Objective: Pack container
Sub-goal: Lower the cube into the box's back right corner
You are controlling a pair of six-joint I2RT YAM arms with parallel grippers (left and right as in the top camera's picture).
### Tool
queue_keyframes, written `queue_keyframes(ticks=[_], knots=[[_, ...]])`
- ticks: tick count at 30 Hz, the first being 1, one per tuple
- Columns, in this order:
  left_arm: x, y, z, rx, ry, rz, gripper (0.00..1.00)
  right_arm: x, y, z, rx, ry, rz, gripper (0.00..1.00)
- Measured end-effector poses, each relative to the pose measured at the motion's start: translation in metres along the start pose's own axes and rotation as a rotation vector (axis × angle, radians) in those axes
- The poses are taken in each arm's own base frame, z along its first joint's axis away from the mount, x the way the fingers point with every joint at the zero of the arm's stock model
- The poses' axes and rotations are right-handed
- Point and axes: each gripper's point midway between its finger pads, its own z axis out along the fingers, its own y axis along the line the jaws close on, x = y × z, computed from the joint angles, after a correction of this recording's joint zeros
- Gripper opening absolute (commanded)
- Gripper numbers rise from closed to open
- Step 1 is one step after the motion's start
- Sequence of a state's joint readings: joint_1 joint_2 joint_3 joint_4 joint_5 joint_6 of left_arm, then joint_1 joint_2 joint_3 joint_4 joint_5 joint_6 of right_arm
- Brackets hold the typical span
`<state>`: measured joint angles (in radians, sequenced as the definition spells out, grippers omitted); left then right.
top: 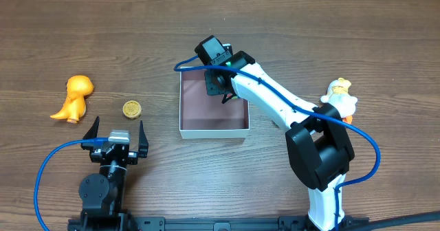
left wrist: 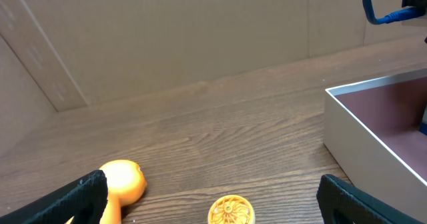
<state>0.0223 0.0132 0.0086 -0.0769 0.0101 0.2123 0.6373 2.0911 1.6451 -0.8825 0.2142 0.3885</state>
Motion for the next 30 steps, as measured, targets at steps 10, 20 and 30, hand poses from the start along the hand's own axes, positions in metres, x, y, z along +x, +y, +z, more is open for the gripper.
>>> queue_keyframes(ticks=[10, 20, 30], knots=[[0.0, 0.0, 0.0, 0.0, 0.0, 0.0, 1.0, -0.0004, -0.0003, 0.0, 0.002, -0.002, 0.0, 0.06], [0.0, 0.0, 0.0, 0.0, 0.0, 0.0, 1.0, -0.0036, 0.0012, 0.0, -0.004, -0.015, 0.003, 0.06], [0.0, 0.0, 0.0, 0.0, 0.0, 0.0, 1.0, -0.0043, 0.0015, 0.0, -0.005, -0.018, 0.004, 0.06]])
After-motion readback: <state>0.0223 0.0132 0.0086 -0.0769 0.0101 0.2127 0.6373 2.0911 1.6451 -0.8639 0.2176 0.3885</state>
